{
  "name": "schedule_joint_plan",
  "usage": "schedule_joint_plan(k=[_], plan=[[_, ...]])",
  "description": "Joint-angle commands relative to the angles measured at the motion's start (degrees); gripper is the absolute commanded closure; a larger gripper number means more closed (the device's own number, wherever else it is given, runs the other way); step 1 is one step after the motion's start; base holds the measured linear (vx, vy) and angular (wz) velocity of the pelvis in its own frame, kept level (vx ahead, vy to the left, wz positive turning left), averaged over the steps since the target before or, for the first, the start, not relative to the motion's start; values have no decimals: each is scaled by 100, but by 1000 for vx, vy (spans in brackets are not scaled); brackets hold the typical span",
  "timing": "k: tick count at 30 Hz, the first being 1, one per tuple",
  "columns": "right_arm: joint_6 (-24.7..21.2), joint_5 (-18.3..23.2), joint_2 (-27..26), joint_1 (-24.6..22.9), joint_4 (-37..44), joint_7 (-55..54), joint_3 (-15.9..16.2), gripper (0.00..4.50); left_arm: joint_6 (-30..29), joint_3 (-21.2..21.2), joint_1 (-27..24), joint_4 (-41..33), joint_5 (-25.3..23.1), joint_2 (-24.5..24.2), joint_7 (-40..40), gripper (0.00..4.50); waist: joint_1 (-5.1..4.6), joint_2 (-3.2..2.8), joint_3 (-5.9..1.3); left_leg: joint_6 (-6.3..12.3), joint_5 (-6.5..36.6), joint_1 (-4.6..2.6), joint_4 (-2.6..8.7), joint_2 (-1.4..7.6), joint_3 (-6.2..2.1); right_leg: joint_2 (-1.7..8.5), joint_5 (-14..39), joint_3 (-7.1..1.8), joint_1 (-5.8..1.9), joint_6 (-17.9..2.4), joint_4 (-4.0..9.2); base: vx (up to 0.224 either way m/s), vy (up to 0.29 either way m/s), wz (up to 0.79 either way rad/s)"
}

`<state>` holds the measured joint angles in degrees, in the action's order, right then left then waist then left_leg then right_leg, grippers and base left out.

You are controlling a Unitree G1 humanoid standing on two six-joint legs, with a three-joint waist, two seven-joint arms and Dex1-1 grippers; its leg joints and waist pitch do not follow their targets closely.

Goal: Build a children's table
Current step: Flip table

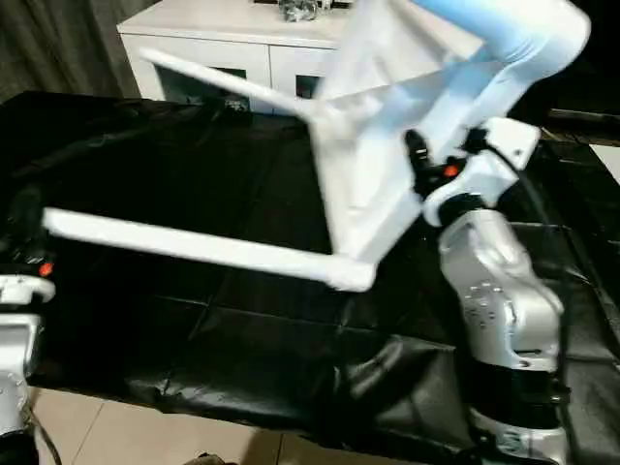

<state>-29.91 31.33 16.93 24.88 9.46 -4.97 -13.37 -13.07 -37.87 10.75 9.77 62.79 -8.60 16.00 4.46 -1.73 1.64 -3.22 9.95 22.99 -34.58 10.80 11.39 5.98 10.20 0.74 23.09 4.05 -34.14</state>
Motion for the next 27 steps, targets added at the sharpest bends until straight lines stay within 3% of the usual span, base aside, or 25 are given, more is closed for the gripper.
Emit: schedule_joint_plan(k=[1, 4, 6, 9, 10, 12, 13, 15, 16, 18, 21, 22, 27], plan=[[174, -192, 185, 106, 103, -150, -292, 258, 189, -160, 24, 270, -172, -169, -51, 30, -61, 31, -347, -376, 1318, -199, 422, 57, -59, -20, 1135, -38, -132, -212, 369, 0, 0, 0], [24, -211, 319, 170, 104, -7, -267, 259, 240, -280, 30, 498, -247, -405, 111, 30, -63, 33, -355, -368, 1251, -202, 417, 62, -60, -23, 981, -37, -145, -299, 337, 0, 0, 0], [-316, -227, 501, 190, 116, 163, -110, 259, 181, -102, -33, 382, -419, -500, 321, 30, -70, 41, -349, -335, 1218, -205, 419, 75, -59, -25, 912, -38, -151, -391, 325, 0, 0, 0], [-389, -259, 565, 195, 112, 208, -57, 259, 173, -52, -43, 338, -461, -516, 371, 30, -92, 48, -336, -304, 1298, -200, 416, 77, -45, -2, 1009, -44, -148, -500, 333, 0, 0, 0], [-451, -343, 654, 258, 82, 229, -2, 259, 152, 218, -78, 130, -701, -604, 567, 30, -113, 91, -329, -280, 1295, -185, 424, 81, -45, -1, 1097, -44, -153, -514, 351, 0, 0, 0], [-518, -441, 743, 339, 53, 219, 85, 259, 62, 654, -132, -215, -1009, -740, 815, 30, -114, 47, -330, -307, 1340, -209, 428, 102, -50, 8, 1185, -45, -137, -515, 341, 0, 0, 0], [-518, -441, 743, 339, 53, 219, 85, 259, 62, 654, -132, -215, -1009, -740, 815, 30, -117, 62, -329, -307, 1325, -203, 429, 104, -57, 5, 1154, -43, -143, -532, 334, 0, 0, 0], [-585, -499, 813, 415, 55, 246, 201, 259, -57, 1256, -223, -596, -1461, -977, 1043, 30, -120, 59, -323, -322, 1294, -210, 432, 108, -54, 1, 1076, -44, -134, -551, 324, 0, 0, 0], [-679, -509, 846, 455, 71, 259, 252, 260, -127, 1561, -245, -826, -1654, -1085, 1161, 30, -121, 91, -322, -308, 1296, -198, 444, 119, -68, 8, 1088, -38, -156, -535, 315, 0, 0, 0], [-847, -551, 881, 541, 119, 255, 305, 261, -291, 2032, -200, -1252, -1883, -1244, 1368, 30, -135, 82, -304, -343, 1396, -217, 444, 114, -55, 4, 1181, -46, -126, -570, 322, 0, 0, 0], [-862, -561, 879, 555, 127, 254, 306, 262, -317, 2085, -186, -1305, -1904, -1262, 1396, 30, -143, 90, -308, -393, 1476, -218, 434, 99, -45, 8, 1311, -55, -120, -593, 325, 0, 0, 0], [-913, -604, 869, 589, 150, 212, 320, 262, -355, 2308, -153, -1451, -2083, -1357, 1458, 30, -146, 115, -310, -380, 1425, -208, 430, 98, -44, 3, 1280, -60, -128, -587, 325, 0, 0, 0], [-1204, -754, 781, 566, 380, 98, 557, 262, -460, 3261, 55, -2154, -2877, -1819, 1689, 30, -131, 99, -317, -379, 1226, -213, 423, 105, -53, -5, 1096, -56, -123, -572, 293, 0, 0, 0]])
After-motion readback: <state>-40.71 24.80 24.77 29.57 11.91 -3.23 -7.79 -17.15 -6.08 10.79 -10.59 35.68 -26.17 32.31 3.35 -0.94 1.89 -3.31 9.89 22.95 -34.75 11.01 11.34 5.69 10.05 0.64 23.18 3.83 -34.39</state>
